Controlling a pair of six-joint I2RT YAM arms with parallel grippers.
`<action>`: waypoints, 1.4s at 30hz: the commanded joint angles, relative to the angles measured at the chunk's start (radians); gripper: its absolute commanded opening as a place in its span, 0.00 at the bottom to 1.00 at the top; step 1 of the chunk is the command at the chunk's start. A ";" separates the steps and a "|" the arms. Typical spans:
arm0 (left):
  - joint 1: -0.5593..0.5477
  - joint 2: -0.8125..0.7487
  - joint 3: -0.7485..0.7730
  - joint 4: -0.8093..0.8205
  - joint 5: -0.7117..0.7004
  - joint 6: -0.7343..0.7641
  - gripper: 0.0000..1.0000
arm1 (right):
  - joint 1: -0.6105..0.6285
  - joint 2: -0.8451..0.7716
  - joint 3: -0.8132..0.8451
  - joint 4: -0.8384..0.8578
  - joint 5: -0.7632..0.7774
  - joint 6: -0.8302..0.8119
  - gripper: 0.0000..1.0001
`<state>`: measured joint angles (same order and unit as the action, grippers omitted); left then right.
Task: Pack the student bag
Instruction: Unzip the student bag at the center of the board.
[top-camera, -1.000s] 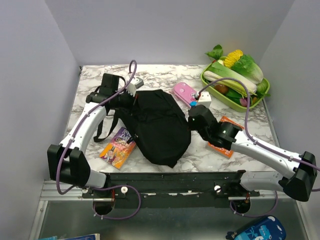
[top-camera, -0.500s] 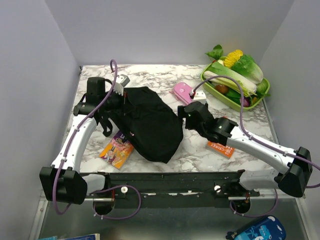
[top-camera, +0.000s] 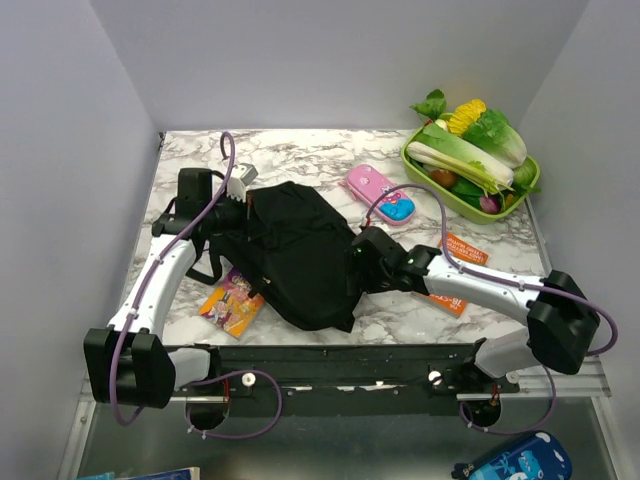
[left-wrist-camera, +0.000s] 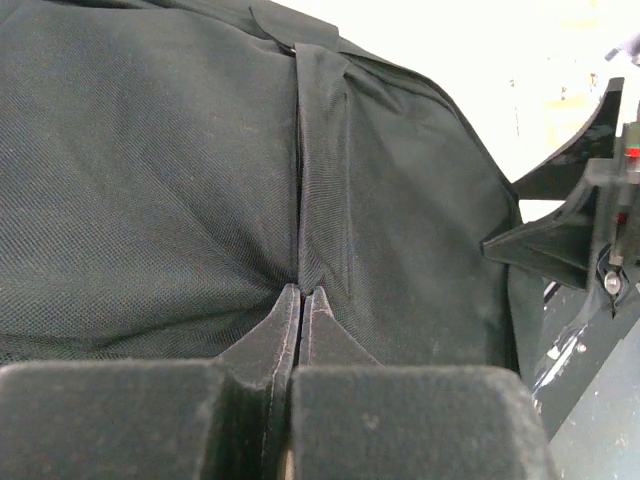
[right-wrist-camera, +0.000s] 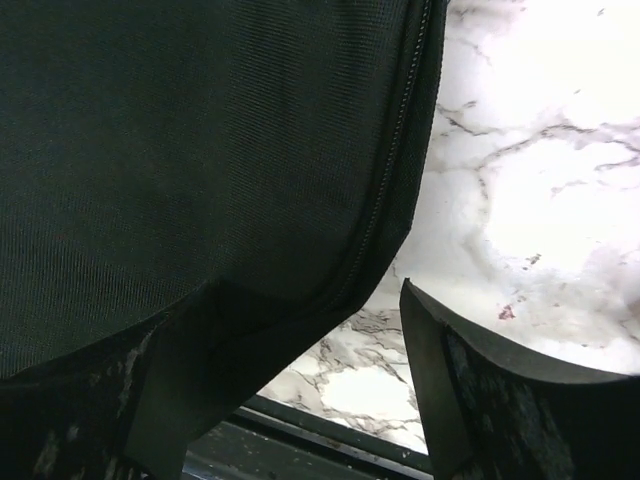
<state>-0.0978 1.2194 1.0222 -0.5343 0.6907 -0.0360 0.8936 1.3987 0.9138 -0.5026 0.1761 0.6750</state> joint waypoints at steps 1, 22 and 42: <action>0.000 -0.049 -0.040 0.004 0.030 0.057 0.00 | -0.022 0.072 -0.038 0.093 -0.107 0.028 0.79; 0.000 -0.092 -0.109 -0.052 -0.025 0.199 0.00 | -0.136 0.207 0.390 0.058 0.203 -0.304 0.11; -0.028 0.045 -0.122 0.008 0.009 0.203 0.00 | 0.165 0.029 0.317 -0.047 0.140 -0.097 0.76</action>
<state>-0.1078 1.2358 0.8906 -0.5598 0.6476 0.1577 0.9768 1.3857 1.2682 -0.5236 0.4294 0.4831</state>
